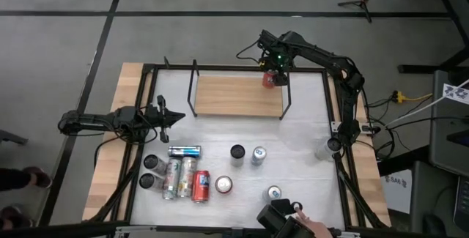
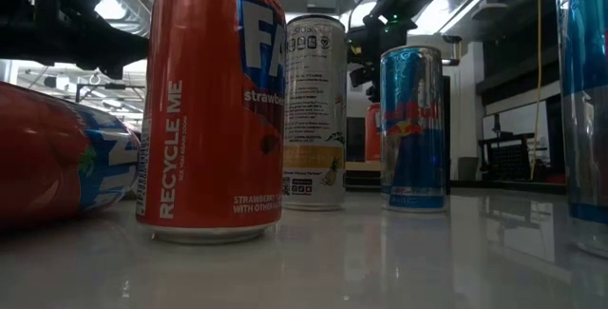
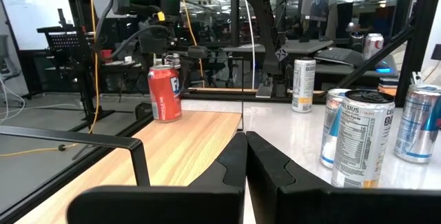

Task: Place canned beverage on shelf
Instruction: Put the top red soda can on the shelf

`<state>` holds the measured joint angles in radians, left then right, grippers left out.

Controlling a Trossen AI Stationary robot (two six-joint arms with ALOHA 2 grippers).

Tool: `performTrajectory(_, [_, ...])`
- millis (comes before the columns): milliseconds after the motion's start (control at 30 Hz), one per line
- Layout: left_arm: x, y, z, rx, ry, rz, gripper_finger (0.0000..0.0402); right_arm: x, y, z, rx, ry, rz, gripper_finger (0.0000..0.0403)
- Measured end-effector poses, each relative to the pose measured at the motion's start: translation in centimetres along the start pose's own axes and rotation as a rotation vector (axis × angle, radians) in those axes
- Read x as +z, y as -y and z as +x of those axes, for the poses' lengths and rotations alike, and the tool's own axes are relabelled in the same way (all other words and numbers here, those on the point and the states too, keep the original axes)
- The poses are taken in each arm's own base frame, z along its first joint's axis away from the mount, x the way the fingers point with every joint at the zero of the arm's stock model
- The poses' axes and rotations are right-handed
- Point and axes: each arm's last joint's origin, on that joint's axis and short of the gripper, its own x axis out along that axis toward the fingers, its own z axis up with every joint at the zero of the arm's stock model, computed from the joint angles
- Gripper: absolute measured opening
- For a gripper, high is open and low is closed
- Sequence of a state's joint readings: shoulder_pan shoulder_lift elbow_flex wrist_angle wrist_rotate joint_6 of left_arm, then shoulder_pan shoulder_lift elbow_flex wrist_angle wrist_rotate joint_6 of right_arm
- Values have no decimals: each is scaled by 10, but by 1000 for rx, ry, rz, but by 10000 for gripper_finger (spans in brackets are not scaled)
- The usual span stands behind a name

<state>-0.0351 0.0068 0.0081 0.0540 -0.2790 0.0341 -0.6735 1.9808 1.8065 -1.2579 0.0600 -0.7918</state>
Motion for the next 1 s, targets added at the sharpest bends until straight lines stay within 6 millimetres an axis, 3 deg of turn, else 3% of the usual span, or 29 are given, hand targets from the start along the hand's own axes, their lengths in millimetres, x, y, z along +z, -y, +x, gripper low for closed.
performTrajectory(567, [0,0,0,0,0,0,0,-1,-1,-4,18,0,0,351])
performTrajectory(1000, [0,0,0,0,0,0,0,-1,3,-57,-16,53,4,351])
